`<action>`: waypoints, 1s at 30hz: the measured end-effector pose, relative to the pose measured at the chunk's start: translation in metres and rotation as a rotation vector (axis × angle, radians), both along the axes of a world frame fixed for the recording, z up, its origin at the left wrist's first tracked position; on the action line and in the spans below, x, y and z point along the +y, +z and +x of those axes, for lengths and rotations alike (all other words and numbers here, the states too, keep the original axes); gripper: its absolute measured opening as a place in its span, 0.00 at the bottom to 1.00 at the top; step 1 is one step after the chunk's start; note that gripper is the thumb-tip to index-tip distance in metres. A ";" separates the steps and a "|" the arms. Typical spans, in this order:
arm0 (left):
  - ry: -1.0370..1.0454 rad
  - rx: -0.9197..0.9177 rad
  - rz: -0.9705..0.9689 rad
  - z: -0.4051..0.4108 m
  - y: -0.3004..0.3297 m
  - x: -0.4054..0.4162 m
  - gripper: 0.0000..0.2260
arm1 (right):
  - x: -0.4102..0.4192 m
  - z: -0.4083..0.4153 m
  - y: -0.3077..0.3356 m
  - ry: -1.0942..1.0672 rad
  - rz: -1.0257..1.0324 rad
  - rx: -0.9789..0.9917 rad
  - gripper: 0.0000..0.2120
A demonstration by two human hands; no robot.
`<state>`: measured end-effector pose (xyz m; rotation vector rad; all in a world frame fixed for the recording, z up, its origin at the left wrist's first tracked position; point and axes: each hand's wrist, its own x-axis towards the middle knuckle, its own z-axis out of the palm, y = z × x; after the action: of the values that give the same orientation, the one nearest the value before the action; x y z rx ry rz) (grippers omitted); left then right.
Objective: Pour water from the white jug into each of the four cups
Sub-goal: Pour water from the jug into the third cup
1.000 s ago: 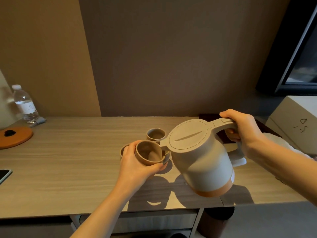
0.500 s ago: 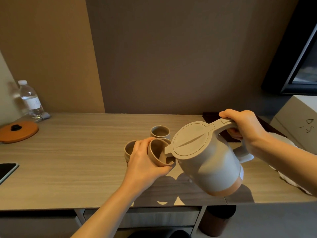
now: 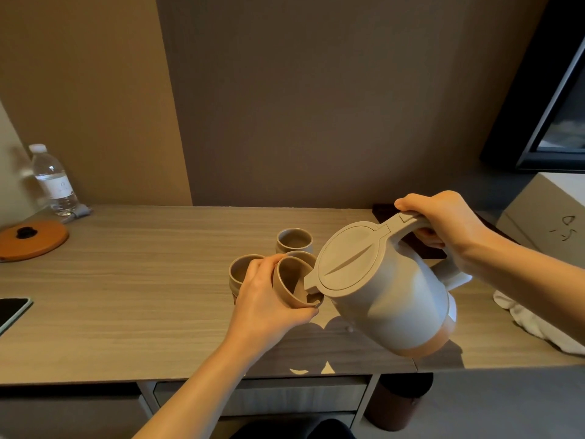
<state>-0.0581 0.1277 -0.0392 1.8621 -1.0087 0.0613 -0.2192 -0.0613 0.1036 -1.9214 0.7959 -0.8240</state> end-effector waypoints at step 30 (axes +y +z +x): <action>0.000 0.014 -0.008 -0.009 0.003 0.000 0.38 | 0.006 0.001 0.013 0.015 -0.094 0.088 0.18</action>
<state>-0.0668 0.1281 -0.0357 1.8526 -0.9976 0.0514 -0.2180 -0.0554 0.1164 -2.0559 0.8064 -0.7841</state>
